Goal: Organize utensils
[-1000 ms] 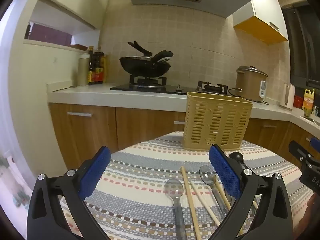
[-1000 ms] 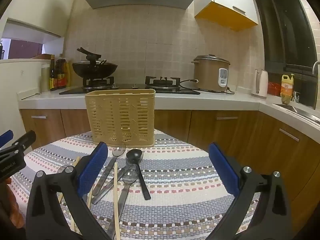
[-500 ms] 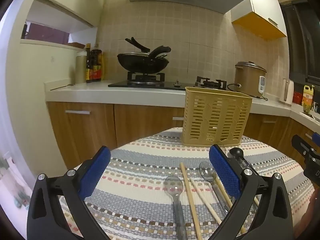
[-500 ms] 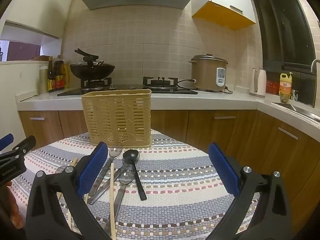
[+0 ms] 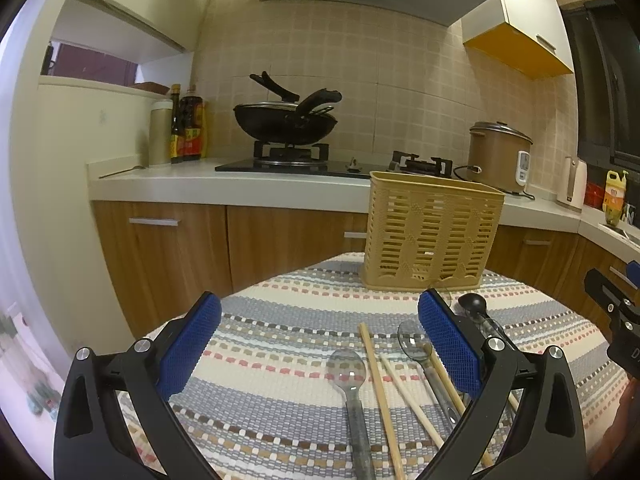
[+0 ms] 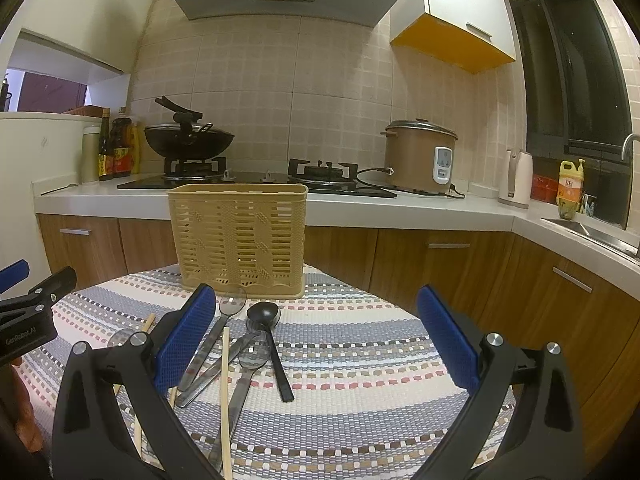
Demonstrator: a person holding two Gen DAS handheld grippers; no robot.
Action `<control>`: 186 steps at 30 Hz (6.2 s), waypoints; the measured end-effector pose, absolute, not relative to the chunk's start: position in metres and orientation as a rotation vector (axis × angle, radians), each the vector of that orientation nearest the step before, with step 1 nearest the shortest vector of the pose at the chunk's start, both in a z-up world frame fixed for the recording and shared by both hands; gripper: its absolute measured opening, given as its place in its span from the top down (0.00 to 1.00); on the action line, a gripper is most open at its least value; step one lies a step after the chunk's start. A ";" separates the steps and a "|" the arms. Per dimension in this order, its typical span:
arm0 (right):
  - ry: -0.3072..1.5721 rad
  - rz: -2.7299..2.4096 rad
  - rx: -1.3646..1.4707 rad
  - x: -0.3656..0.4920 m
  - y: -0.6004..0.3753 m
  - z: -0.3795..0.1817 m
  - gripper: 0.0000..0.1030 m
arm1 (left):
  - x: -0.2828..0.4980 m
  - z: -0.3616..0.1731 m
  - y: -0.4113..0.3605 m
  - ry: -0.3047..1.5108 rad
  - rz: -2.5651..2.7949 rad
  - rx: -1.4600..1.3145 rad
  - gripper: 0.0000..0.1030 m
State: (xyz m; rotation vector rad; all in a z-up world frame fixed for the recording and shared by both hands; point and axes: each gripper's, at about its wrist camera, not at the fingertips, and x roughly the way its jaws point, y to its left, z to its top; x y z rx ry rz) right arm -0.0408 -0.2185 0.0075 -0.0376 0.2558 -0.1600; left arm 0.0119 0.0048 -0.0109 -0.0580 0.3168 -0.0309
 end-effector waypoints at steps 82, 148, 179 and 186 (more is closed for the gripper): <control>0.740 -0.071 0.046 0.047 -0.246 -0.007 0.16 | 0.077 -0.036 0.032 0.829 -0.251 -0.154 0.33; 0.783 0.414 0.063 0.120 -0.163 0.055 0.72 | 0.100 0.046 0.007 0.657 -0.330 -0.076 0.71; 0.315 0.075 0.080 0.233 -0.258 0.105 0.72 | 0.249 0.083 -0.054 0.189 -0.096 -0.079 0.71; 0.369 0.107 0.110 0.221 -0.255 0.092 0.71 | 0.241 0.070 -0.043 0.249 -0.139 -0.112 0.59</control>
